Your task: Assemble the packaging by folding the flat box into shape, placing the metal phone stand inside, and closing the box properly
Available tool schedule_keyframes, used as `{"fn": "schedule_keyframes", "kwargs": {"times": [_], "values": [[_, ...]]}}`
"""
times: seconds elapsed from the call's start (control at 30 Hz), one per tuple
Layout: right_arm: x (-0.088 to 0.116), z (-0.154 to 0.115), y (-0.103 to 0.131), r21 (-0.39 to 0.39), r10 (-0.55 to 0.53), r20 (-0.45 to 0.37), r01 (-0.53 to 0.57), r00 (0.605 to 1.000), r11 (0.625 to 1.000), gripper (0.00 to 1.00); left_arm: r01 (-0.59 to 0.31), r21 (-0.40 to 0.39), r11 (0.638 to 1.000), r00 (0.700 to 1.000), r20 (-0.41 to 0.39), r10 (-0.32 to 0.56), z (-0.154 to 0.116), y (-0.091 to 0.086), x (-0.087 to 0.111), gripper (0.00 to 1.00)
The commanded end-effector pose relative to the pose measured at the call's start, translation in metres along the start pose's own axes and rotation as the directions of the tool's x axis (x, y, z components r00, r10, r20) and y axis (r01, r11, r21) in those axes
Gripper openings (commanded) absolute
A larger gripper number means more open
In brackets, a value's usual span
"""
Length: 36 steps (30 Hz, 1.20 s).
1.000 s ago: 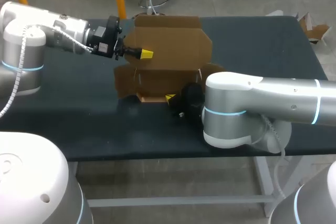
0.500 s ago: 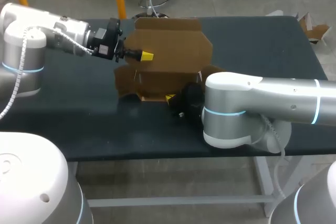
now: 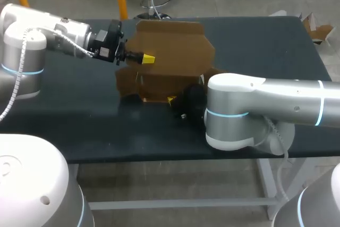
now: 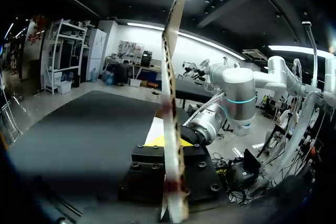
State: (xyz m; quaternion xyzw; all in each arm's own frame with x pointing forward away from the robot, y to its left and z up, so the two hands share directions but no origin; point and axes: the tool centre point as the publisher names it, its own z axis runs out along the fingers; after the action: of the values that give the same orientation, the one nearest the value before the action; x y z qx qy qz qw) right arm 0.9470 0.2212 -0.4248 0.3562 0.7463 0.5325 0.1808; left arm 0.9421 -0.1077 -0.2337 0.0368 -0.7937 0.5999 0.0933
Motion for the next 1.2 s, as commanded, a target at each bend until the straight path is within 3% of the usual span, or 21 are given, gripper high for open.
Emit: {"fn": "schedule_keyframes", "kwargs": {"times": [0.03,0.47,0.93,1.2], "values": [[0.003,0.002,-0.004,-0.003,0.001,0.006,-0.001,1.000,1.000,0.00,-0.003,-0.004,1.000,1.000,-0.004,0.002,0.000,0.004,-0.002,0.00],[0.006,-0.002,-0.003,-0.012,-0.004,0.009,0.005,1.000,1.000,0.00,-0.005,-0.007,1.000,1.000,-0.004,0.005,0.000,0.004,-0.002,0.00],[0.031,-0.057,0.015,-0.089,-0.048,-0.006,0.047,0.999,0.995,0.00,-0.005,-0.007,1.000,1.000,-0.004,0.005,0.000,0.004,-0.002,0.00],[0.034,-0.096,0.017,-0.108,-0.030,-0.035,0.026,0.999,0.994,0.00,-0.005,-0.007,1.000,1.000,-0.004,0.005,0.000,0.004,-0.002,0.00]]}}
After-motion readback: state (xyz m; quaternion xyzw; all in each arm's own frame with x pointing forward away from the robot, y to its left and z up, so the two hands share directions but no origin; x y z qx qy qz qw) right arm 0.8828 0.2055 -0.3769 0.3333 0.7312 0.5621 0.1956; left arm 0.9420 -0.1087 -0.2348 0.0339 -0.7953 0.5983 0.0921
